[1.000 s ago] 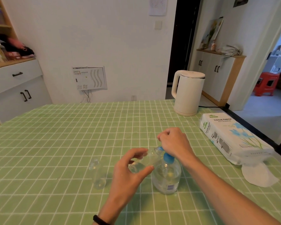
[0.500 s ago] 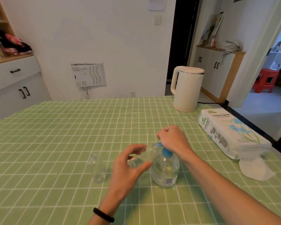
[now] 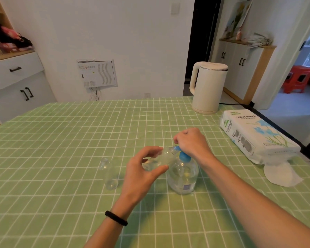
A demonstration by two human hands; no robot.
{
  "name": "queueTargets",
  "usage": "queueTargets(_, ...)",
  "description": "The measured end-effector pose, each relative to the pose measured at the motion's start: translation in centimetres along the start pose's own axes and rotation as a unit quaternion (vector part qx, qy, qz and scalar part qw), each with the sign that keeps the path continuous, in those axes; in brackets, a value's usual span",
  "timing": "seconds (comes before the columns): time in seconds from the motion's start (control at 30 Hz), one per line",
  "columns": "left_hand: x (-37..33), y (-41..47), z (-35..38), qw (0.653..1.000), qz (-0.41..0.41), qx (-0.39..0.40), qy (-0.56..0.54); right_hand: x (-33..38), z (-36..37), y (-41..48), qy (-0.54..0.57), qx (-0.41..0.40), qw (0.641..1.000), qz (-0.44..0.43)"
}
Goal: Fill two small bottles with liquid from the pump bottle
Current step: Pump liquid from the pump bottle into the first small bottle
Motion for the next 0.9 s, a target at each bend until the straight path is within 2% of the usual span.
queueTargets(0.33,0.1,-0.2,-0.1,1.000,0.003,-0.004,-0.004,-0.1,-0.1,0.0,0.008,0.000,1.000,0.003)
queueTargets(0.53,-0.2,0.0,-0.1,1.000,0.015,-0.001,0.000,0.9,-0.7,0.2,-0.003,0.003,1.000,-0.024)
queueTargets(0.9,0.2,-0.1,0.1,1.000,0.003,-0.004,-0.004,-0.3,0.4,0.5,0.017,-0.004,1.000,0.005)
Point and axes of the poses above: each hand's wrist, its own y-axis towards the middle knuckle, its own z-axis out of the palm, x = y × z, the point moved 3 cm from there along y, towards the middle knuckle, and after that the axes turned 11 degrees about -y, right-handed, at the moved point
